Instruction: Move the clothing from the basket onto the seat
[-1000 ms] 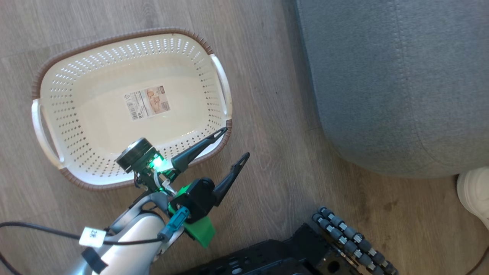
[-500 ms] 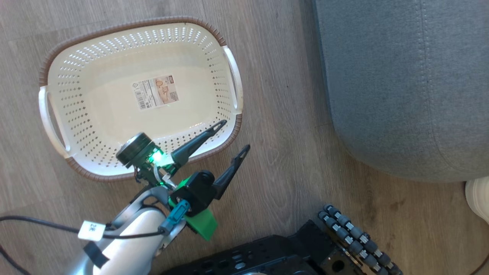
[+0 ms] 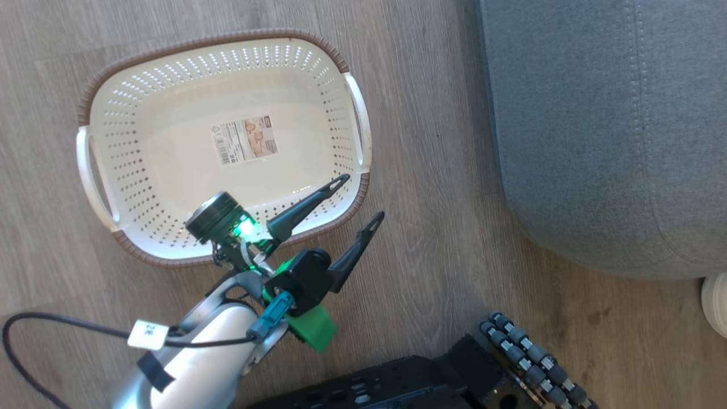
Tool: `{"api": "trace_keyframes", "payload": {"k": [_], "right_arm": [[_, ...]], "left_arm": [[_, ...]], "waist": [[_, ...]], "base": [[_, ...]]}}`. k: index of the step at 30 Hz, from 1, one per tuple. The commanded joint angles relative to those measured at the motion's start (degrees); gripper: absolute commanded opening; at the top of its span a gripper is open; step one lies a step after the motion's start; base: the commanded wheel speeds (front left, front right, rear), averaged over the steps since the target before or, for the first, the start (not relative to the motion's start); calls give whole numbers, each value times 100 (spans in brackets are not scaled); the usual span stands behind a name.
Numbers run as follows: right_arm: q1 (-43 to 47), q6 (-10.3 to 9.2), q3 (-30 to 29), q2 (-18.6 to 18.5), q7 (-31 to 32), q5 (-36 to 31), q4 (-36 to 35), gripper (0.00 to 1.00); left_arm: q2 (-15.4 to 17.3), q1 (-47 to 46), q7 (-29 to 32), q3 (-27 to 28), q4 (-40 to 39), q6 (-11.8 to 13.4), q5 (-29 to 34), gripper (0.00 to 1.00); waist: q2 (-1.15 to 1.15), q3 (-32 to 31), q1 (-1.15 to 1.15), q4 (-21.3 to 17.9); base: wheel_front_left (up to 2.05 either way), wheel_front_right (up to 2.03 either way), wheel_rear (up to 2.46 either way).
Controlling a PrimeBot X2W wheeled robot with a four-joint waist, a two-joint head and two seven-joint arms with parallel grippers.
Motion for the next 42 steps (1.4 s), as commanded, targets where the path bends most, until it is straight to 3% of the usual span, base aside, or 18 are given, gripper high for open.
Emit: {"api": "trace_keyframes", "payload": {"k": [1, 12, 21, 28, 37, 42], "right_arm": [[-59, -2, 85, -157, 64, -178, -161, 100], [115, -2, 501, -250, 1073, -890, 188, 100], [233, -2, 1198, -571, 1955, -1020, 509, 100], [195, -2, 1576, -660, 2435, -945, 574, 100], [544, -2, 2203, -330, 2879, -463, 586, 100], [690, -2, 2914, -1, 2432, 171, 587, 100]], "left_arm": [[-59, -21, -29, 73, -148, -13, -29, 100], [-604, 3, -29, 51, -26, -144, -155, 100], [-1186, 89, -29, 49, 3, -371, -258, 100], [-1388, 225, -29, 10, 19, -432, -310, 100], [-1442, 538, -29, 31, -157, -304, -720, 100], [-1443, 693, -29, 149, -171, -180, -817, 100]], "waist": [[0, -62, 0, 19], [0, -643, 0, 195], [0, -1223, 0, 425], [0, -1710, 0, 566], [0, -2510, 0, 616], [0, -2949, 0, 554]], "base": [[0, 0, 0], [0, 0, 0], [0, 0, 0], [0, 0, 0], [0, 0, 0], [0, 0, 0]]}}
